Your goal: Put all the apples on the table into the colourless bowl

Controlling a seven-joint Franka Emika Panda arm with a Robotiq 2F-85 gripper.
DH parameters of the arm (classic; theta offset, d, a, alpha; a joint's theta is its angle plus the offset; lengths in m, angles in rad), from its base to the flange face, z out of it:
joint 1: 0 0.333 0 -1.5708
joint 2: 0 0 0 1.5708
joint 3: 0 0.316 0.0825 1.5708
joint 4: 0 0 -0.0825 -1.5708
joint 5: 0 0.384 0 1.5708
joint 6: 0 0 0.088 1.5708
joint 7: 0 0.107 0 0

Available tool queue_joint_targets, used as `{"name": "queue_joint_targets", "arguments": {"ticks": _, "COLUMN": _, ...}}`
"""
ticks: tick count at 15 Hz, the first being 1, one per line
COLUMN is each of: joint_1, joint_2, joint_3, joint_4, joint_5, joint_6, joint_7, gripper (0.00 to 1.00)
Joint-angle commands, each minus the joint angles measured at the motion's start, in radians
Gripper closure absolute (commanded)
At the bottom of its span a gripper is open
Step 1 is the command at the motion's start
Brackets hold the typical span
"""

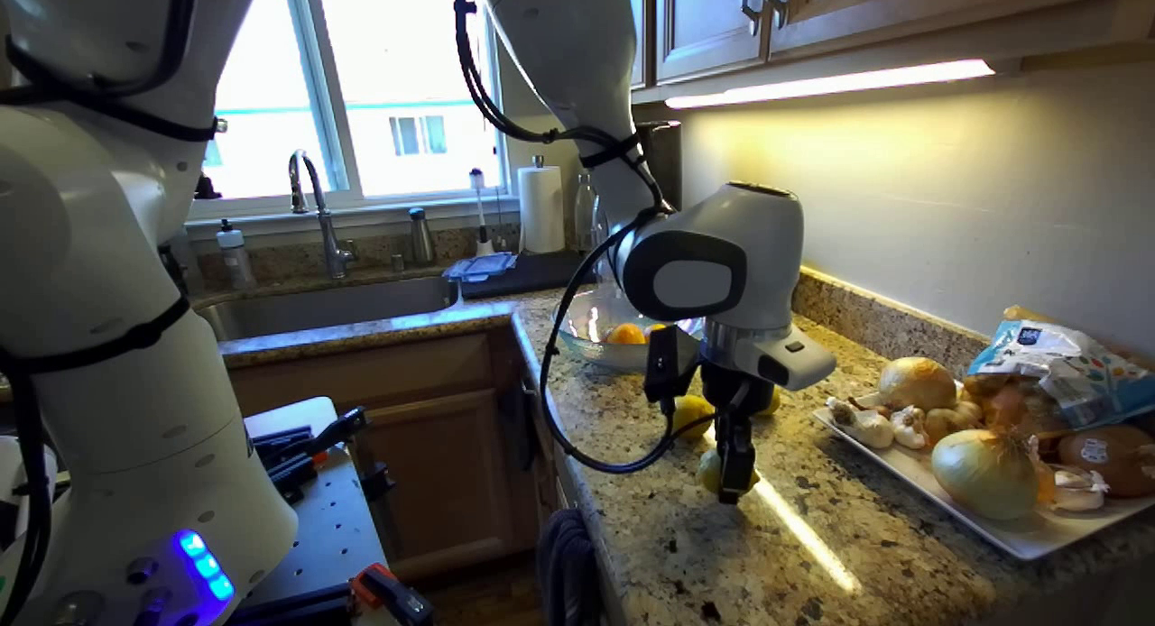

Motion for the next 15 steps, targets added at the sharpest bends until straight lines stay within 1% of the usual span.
{"name": "queue_joint_targets", "arguments": {"ticks": 1, "joint_1": 0.015, "joint_2": -0.150, "joint_3": -0.006, "joint_4": -0.095, "joint_5": -0.016, "joint_6": 0.005, "joint_7": -0.025, "gripper": 0.67}}
{"name": "queue_joint_targets", "arguments": {"ticks": 5, "joint_1": 0.048, "joint_2": -0.273, "joint_3": 0.013, "joint_4": -0.156, "joint_5": -0.034, "joint_6": 0.004, "joint_7": -0.051, "gripper": 0.67}}
{"name": "queue_joint_targets", "arguments": {"ticks": 9, "joint_1": 0.106, "joint_2": -0.378, "joint_3": 0.055, "joint_4": -0.228, "joint_5": -0.061, "joint_6": 0.013, "joint_7": -0.059, "gripper": 0.67}}
{"name": "queue_joint_targets", "arguments": {"ticks": 12, "joint_1": 0.151, "joint_2": -0.422, "joint_3": 0.110, "joint_4": -0.267, "joint_5": -0.064, "joint_6": 0.027, "joint_7": -0.070, "gripper": 0.67}}
{"name": "queue_joint_targets", "arguments": {"ticks": 15, "joint_1": 0.196, "joint_2": -0.427, "joint_3": 0.168, "joint_4": -0.274, "joint_5": -0.060, "joint_6": 0.036, "joint_7": -0.083, "gripper": 0.67}}
